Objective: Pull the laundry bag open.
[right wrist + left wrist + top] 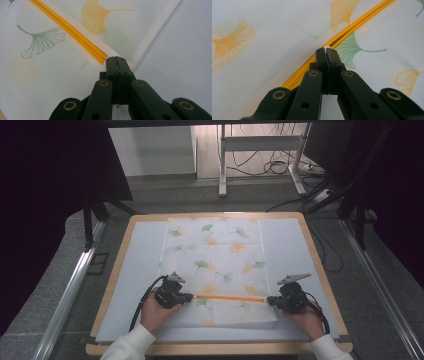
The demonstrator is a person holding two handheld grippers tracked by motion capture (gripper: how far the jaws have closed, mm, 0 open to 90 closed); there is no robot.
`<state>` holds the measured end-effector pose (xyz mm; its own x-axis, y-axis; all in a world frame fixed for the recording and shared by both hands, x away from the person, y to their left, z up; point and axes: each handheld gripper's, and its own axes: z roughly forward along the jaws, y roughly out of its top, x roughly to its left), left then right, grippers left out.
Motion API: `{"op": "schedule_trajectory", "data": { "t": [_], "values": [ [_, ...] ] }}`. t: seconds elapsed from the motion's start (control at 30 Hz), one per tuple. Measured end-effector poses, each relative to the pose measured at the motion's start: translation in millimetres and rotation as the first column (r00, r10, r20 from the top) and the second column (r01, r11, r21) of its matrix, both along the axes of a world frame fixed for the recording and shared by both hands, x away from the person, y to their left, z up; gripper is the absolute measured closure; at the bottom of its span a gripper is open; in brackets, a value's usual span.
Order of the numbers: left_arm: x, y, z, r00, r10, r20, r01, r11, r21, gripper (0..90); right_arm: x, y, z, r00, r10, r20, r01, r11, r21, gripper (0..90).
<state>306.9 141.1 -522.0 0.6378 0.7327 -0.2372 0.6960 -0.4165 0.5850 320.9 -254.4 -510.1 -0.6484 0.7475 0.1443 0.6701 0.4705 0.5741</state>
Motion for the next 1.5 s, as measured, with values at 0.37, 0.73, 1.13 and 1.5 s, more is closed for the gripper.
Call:
{"op": "schedule_trajectory", "data": {
  "t": [0.37,0.73,1.13,1.5],
  "values": [
    [-2.6,9.9,0.9,0.9998,0.018,0.002,-0.018,0.9998,0.005,90.0,0.0,-0.1,0.0,1.0,0.0,0.0,0.0,1.0,0.0,89.5],
    [-5.2,22.7,2.1,0.9993,0.038,-0.001,-0.038,0.9993,0.007,90.0,-0.1,-0.1,-0.1,1.0,0.001,0.001,-0.001,1.0,0.0,89.5],
    [-8.2,43.0,2.2,0.9972,0.074,-0.01,-0.074,0.9972,-0.001,90.0,0.1,-0.3,-0.2,1.0,0.001,-0.001,-0.001,1.0,0.003,89.5],
    [-12.2,61.9,2.3,0.9929,0.118,-0.015,-0.118,0.993,-0.01,90.0,0.3,-0.6,-0.2,1.0,0.002,-0.002,-0.002,1.0,0.003,89.6]
  ]
}}
